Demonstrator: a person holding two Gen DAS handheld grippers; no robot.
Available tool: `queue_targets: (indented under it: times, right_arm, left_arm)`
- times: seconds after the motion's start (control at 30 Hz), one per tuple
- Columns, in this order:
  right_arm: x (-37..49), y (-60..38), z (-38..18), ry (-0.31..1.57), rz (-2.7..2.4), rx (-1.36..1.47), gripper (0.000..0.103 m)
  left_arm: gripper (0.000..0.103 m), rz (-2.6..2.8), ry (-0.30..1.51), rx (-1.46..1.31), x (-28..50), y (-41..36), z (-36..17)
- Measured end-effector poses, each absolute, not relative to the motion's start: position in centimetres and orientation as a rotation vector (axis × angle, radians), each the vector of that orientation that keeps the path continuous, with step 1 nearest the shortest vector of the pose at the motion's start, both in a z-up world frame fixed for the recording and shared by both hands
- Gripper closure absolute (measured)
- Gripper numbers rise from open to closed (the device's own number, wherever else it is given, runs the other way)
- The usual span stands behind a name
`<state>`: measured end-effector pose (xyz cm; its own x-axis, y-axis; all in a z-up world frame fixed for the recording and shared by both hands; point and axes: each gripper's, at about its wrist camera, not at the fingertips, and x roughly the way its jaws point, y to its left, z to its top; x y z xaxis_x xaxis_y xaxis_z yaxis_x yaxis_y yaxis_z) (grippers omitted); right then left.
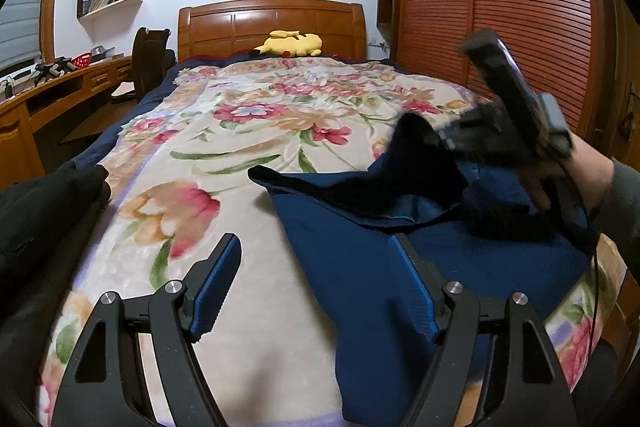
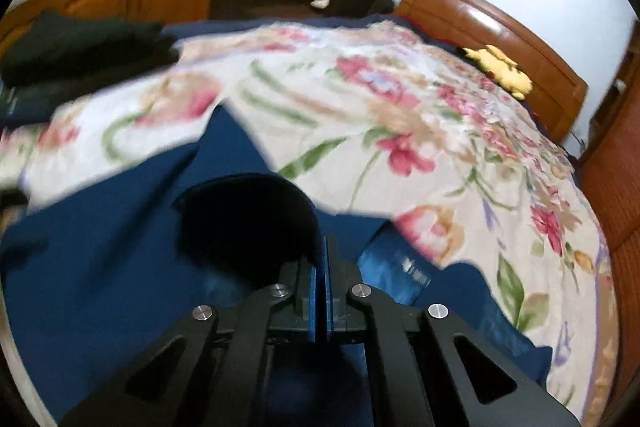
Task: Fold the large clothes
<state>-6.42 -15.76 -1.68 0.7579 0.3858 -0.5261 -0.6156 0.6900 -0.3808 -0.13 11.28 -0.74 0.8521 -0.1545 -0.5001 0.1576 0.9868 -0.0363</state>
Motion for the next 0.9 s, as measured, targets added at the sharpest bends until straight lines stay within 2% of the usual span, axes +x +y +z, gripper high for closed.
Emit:
queue_targets:
  times: [0.2, 0.23, 0.27, 0.3, 0.33, 0.37, 0.9]
  right_arm:
    - [-0.2, -18.1, -1.0, 0.481, 0.229, -0.454, 0.1]
    - [0.1, -18.3, -1.2, 0.487, 0.218, -0.458, 0.092]
    - [0.1, -18.6, -1.4, 0.49, 0.212, -0.457, 0.078]
    - [0.0, -18.9, -1.5, 0.488, 0.208, -0.454, 0.07]
    - [-0.4, -19.2, -1.5, 0.482, 0.209, -0.452, 0.055]
    - [-1.0, -19.4, -1.5, 0.473, 0.227, -0.446, 0.05]
    - [-9.2, -21.3, -4.0, 0.542, 0.557, -0.521, 0.049]
  left_arm:
    - [0.026, -0.17, 0.535, 0.022, 0.0, 10.8, -1.1]
    - [0.026, -0.172, 0.534, 0.023, 0.1, 10.7, -1.1]
    - [0.026, -0.175, 0.534, 0.024, 0.1, 10.6, -1.1]
    - [0.026, -0.179, 0.533, 0.024, 0.0, 10.6, -1.0]
    - [0.026, -0.181, 0.532, 0.024, 0.1, 10.5, -1.0]
    - [0.026, -0.183, 0.53, 0.024, 0.1, 10.5, -0.9]
    - [0.026, -0.196, 0.535, 0.033, 0.1, 9.4, -1.1]
